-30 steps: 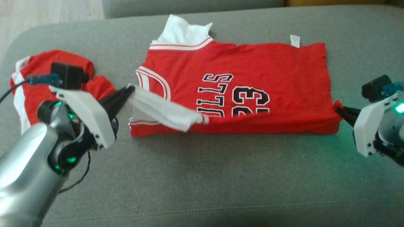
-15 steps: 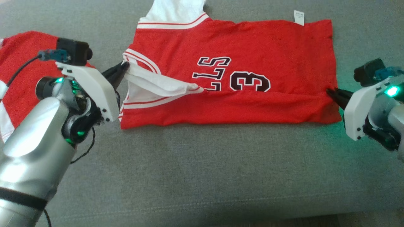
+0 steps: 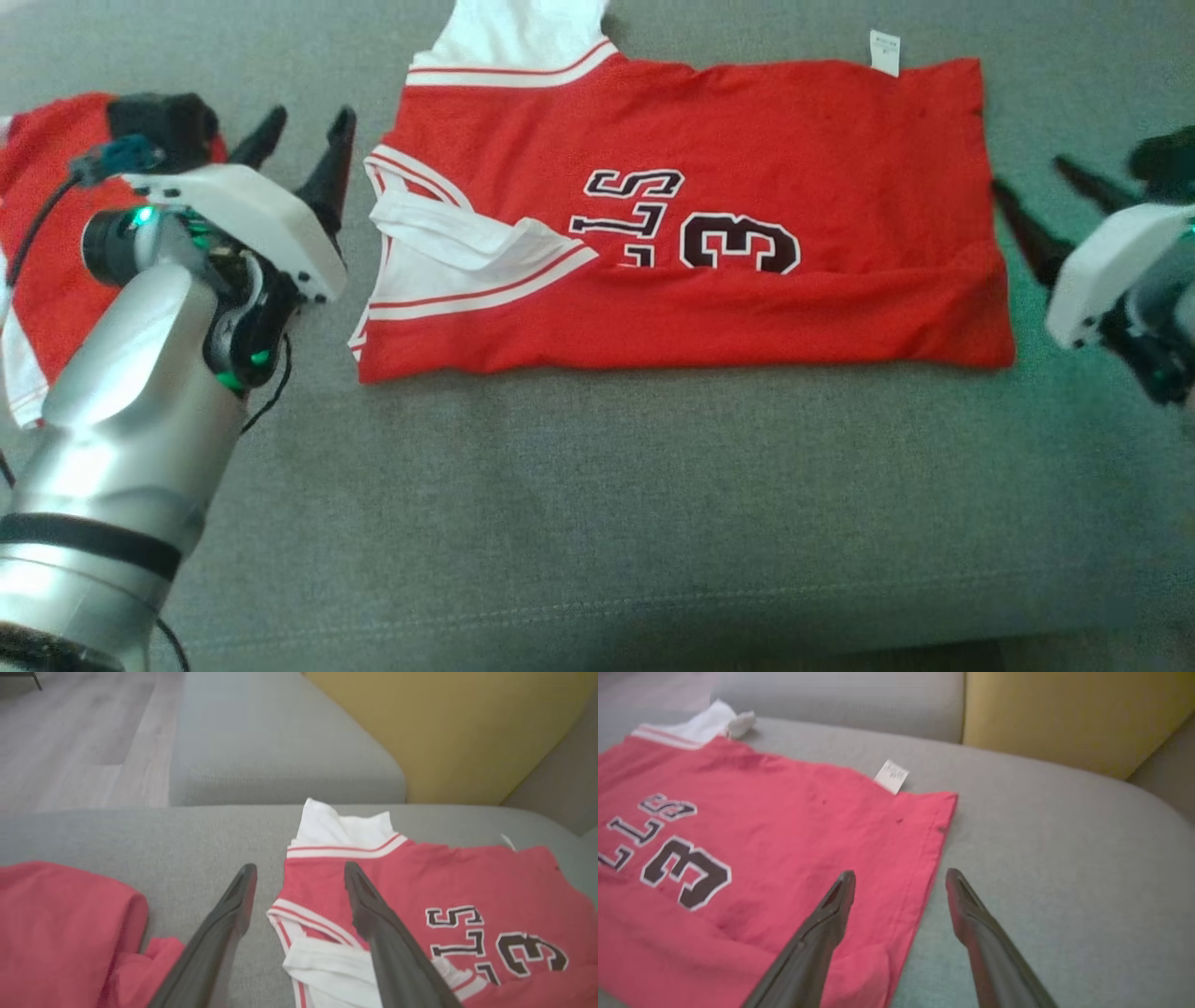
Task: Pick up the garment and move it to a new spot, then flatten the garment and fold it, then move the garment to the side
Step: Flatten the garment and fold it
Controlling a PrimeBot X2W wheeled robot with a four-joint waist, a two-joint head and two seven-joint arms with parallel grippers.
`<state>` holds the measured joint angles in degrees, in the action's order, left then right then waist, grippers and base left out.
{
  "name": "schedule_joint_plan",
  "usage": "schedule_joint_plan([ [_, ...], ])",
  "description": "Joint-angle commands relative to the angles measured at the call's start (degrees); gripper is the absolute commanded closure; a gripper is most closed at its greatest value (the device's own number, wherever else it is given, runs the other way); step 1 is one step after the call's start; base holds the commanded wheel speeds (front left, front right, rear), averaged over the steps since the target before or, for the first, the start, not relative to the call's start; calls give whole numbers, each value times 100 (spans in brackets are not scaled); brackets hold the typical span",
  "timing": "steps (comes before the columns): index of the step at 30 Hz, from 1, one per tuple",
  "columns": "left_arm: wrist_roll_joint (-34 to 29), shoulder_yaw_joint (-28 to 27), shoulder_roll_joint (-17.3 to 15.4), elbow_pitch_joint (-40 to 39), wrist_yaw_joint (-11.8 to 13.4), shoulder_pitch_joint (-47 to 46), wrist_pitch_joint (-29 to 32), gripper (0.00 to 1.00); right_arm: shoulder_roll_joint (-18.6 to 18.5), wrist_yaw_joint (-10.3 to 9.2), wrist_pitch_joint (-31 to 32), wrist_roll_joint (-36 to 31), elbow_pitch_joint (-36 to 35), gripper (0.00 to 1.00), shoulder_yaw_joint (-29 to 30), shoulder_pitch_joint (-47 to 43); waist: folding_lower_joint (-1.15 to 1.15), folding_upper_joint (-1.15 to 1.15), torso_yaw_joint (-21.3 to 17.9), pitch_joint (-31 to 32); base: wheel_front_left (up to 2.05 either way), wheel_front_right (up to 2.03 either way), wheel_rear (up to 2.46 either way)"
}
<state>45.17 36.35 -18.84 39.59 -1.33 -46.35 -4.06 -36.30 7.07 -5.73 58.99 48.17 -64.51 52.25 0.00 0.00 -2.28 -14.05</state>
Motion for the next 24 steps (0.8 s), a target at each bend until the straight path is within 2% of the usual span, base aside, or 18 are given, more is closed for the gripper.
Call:
schedule_joint_plan([
  [1, 77, -265, -143, -123, 56, -223, -145, 0, -101, 42, -179, 14, 17, 0, 89, -58, 0, 0, 35, 95, 0, 0, 0],
  [5, 266, -552, 34, -228, 165, 75, -762, 0, 54, 42, -779, 40, 283, 0, 493, -176, 0, 0, 91, 339, 0, 0, 0],
  [9, 391, -870, 170, -593, 322, 544, -1024, 0, 185, 42, -919, -191, 237, 0, 1153, -296, 0, 0, 128, 545, 0, 0, 0],
  [12, 360, -1125, 268, -1010, 469, 986, -1081, 0, 220, 42, -924, -705, -132, 0, 2126, -565, 0, 0, 147, 669, 0, 0, 0],
  [16, 11, -1720, 518, -1842, 654, 1768, -1091, 0, 464, 42, -925, -1656, -784, 0, 3470, -1401, 0, 0, 141, 853, 0, 0, 0],
  [20, -511, -2029, 833, -2411, 623, 2594, -1092, 0, 957, 42, -926, -2621, -1506, 0, 4599, -2372, 0, 0, 98, 927, 0, 0, 0],
  [24, -928, -2153, 1122, -2476, 536, 3171, -1093, 0, 1505, 42, -926, -3416, -2158, 0, 5338, -3212, 0, 0, 35, 966, 0, 0, 0],
])
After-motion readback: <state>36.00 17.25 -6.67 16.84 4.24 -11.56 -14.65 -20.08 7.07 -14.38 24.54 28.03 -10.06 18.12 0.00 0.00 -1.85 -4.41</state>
